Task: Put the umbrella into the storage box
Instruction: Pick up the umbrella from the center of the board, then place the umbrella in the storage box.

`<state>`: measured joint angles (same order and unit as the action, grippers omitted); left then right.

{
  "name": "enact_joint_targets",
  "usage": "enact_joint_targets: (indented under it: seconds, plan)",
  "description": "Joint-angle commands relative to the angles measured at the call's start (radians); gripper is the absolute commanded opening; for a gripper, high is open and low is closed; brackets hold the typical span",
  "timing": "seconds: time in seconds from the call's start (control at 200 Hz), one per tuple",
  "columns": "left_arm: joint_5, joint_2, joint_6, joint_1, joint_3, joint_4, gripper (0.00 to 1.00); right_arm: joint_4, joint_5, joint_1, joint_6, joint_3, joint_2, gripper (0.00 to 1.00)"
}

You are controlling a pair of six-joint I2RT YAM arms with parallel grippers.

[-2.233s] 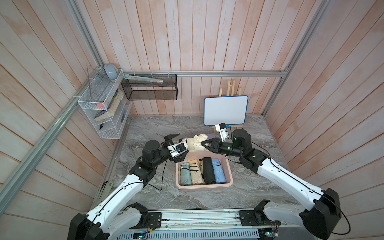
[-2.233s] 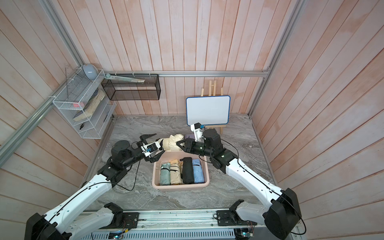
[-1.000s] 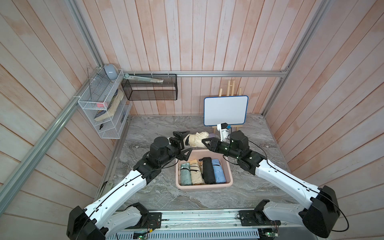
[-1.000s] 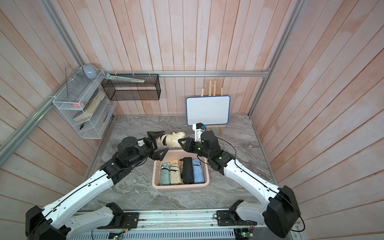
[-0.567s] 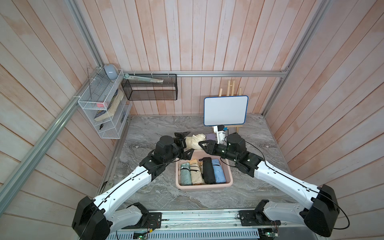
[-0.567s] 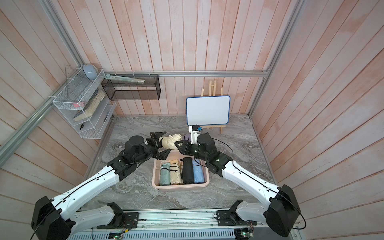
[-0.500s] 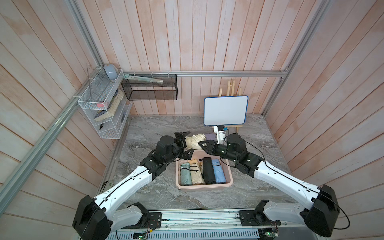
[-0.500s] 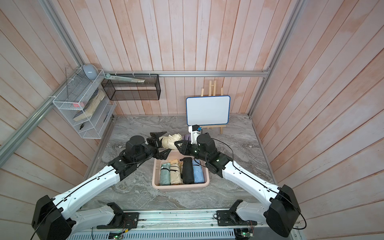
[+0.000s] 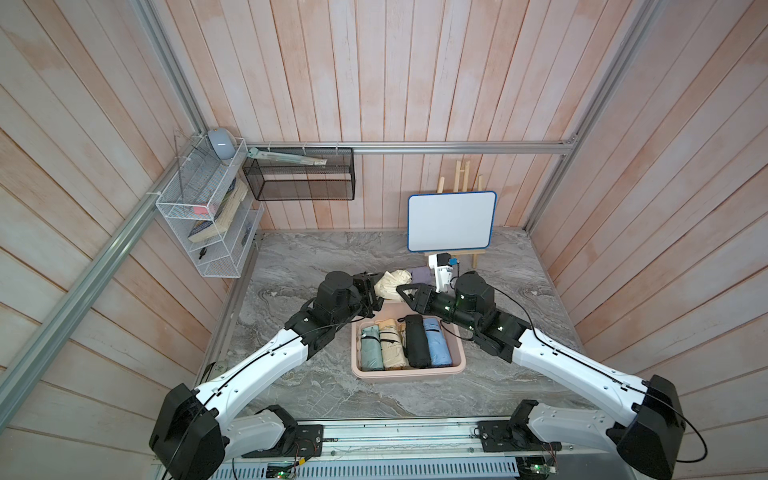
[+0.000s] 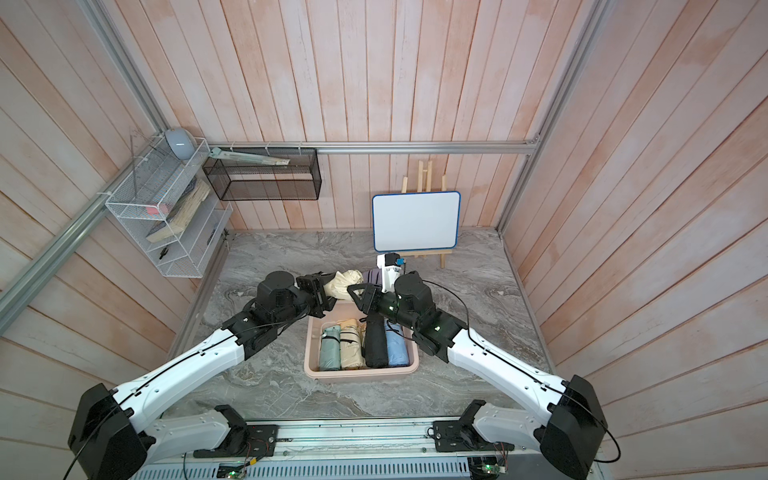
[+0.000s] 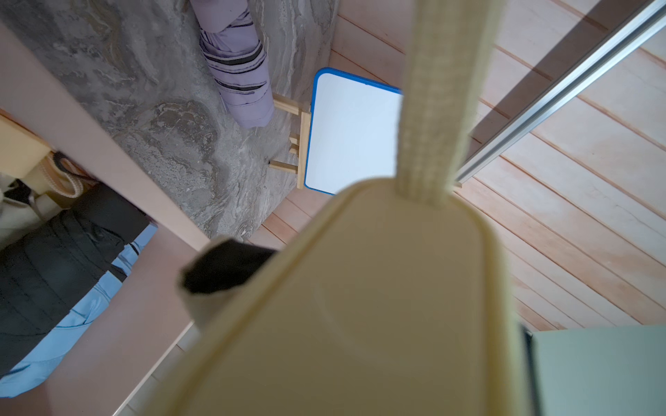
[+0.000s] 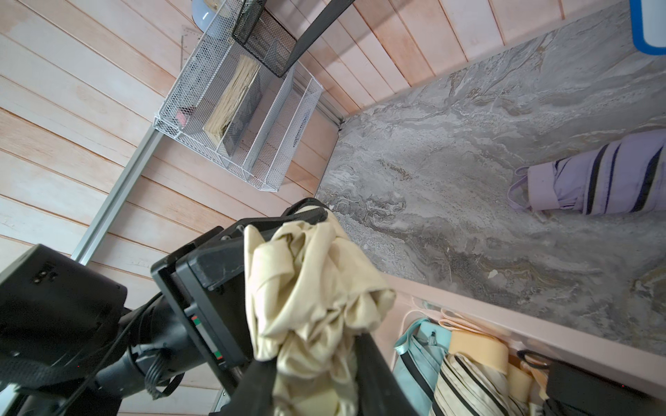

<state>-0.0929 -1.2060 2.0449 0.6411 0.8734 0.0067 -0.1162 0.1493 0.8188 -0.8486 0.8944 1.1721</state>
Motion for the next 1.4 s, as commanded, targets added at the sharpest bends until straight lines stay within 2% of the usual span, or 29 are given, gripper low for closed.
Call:
enact_joint_targets:
  seconds: [0.0, 0.065, 0.17, 0.26, 0.365, 0.57, 0.865, 1.15, 1.3, 1.395]
  plan:
    - [0.056, 0.018, -0.123, -0.007, 0.03, -0.106, 0.3, 0.005, -0.042, 0.01, 0.028, -0.002, -0.056, 0.44]
    - [0.056, 0.026, -0.227, -0.006, 0.063, -0.197, 0.24, 0.047, -0.071, 0.009, 0.051, -0.006, -0.084, 0.54]
    - [0.05, 0.025, -0.43, -0.005, 0.117, -0.34, 0.21, 0.123, -0.127, 0.008, 0.072, -0.016, -0.136, 0.62]
    - [0.046, 0.019, -0.579, 0.003, 0.146, -0.425, 0.19, 0.185, -0.157, 0.006, 0.078, -0.027, -0.175, 0.63]
    - [0.09, 0.004, -0.731, 0.052, 0.193, -0.519, 0.18, 0.24, -0.187, 0.006, 0.072, -0.039, -0.209, 0.62]
    - [0.188, -0.088, -0.944, 0.171, 0.312, -0.708, 0.18, 0.273, -0.212, 0.005, 0.038, -0.073, -0.264, 0.62]
    - [0.282, -0.19, -1.033, 0.255, 0.336, -0.814, 0.18, 0.318, -0.251, 0.007, 0.039, -0.081, -0.309, 0.61]
    - [0.265, -0.236, -1.117, 0.27, 0.28, -0.829, 0.18, 0.354, -0.291, 0.007, 0.025, -0.097, -0.363, 0.6]
    - [0.25, -0.27, -1.143, 0.27, 0.247, -0.794, 0.31, 0.363, -0.3, 0.007, 0.021, -0.103, -0.377, 0.6]
    - [0.238, -0.291, -1.145, 0.271, 0.245, -0.787, 0.46, 0.376, -0.301, 0.008, 0.021, -0.102, -0.383, 0.6]
